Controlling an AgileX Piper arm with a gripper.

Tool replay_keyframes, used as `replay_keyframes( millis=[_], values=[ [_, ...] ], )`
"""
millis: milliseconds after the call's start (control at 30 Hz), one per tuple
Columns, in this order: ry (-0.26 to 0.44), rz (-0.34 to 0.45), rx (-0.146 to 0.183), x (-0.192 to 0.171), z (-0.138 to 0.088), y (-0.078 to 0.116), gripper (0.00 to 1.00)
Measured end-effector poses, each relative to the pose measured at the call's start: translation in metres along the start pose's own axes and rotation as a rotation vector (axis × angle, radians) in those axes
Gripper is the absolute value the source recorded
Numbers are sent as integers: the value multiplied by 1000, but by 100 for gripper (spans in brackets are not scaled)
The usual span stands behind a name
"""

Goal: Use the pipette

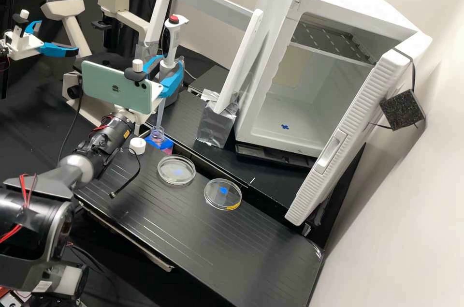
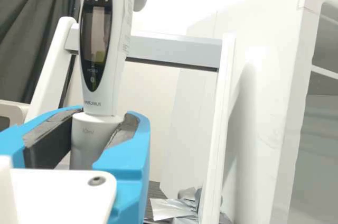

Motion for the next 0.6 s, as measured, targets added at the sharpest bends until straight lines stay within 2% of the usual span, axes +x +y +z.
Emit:
replay_keyframes(
  millis=[100, 267, 333, 600],
  values=[
    [-7, 4, 6, -1, 1, 5, 0],
    [-26, 18, 47, -3, 5, 14, 0],
    [-27, 25, 47, -4, 6, 18, 0],
    [7, 62, 79, -11, 6, 40, 0]
  ],
)
